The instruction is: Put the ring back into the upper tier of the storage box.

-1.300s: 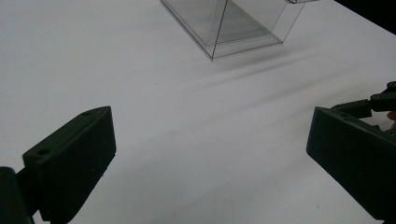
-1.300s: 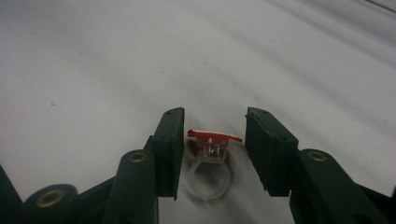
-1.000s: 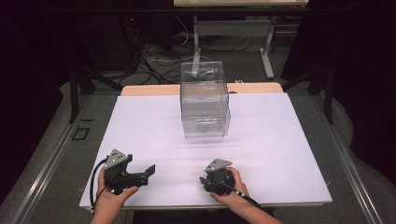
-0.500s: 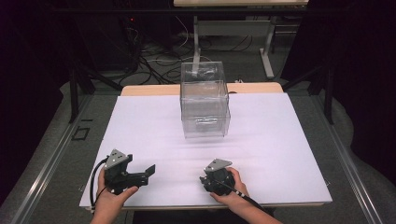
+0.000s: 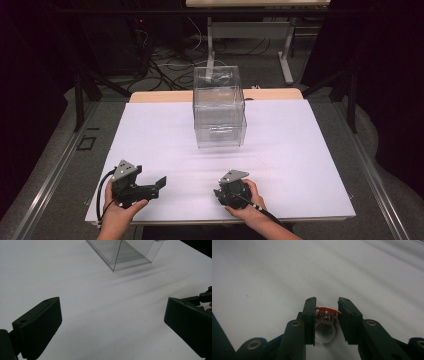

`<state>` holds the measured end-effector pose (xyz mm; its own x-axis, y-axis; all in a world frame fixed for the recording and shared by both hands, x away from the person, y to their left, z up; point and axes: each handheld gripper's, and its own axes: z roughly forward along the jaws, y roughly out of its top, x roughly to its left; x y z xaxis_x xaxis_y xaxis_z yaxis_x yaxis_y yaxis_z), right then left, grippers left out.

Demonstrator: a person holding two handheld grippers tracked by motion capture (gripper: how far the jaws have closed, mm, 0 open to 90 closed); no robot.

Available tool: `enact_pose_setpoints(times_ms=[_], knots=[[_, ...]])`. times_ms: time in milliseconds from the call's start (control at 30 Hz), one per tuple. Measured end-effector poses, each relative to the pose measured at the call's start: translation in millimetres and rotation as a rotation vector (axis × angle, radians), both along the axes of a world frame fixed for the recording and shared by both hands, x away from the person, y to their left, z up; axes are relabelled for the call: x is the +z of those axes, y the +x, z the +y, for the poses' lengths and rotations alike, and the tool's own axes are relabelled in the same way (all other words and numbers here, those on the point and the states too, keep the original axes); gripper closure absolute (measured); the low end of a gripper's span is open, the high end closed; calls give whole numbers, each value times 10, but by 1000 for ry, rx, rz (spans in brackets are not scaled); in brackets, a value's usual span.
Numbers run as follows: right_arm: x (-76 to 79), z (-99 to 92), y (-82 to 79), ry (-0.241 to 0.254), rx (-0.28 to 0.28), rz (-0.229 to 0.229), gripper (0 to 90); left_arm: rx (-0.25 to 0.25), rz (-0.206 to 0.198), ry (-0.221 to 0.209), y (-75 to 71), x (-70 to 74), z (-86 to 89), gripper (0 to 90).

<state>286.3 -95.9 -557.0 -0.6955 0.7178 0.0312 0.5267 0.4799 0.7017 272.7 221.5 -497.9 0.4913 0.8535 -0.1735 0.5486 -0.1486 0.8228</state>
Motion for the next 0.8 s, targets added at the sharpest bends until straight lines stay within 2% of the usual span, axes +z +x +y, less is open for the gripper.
enact_pose_setpoints(times_ms=[67,167,200,233,267,300,367,467,500,600,633,667,733,767,800], knots=[[3,1,-2,1,-1,1,680,0,0,0,0,0,-1,17],[8,1,9,17,7,-20,680,0,0,0,1,-1,-2,17],[8,1,9,17,7,-20,680,0,0,0,2,-2,-1,17],[23,0,-2,16,-4,2,680,0,1,0,2,-3,-1,17],[20,-2,6,31,-2,-10,680,0,1,1,3,-3,0,17],[34,-11,11,26,3,-5,680,-1,1,1,4,-3,0,17],[55,-12,9,48,-16,-7,681,-1,1,0,6,-5,0,17],[82,-22,12,44,-13,-6,681,0,-1,-1,8,-8,-1,17],[101,-27,19,63,-17,-17,681,-2,3,1,7,-6,0,17],[128,-32,17,68,-31,-17,681,-1,3,1,7,-6,-1,17],[156,-52,34,69,-31,-30,681,-1,3,1,7,-6,-1,17],[169,-54,31,79,-50,-26,681,-1,2,1,7,-6,0,17],[196,-71,34,71,-51,-15,681,-1,3,2,8,-6,1,17],[208,-82,45,85,-58,-35,681,-1,3,1,8,-7,0,17],[223,-90,47,88,-62,-29,681,-1,3,1,8,-7,0,17]])
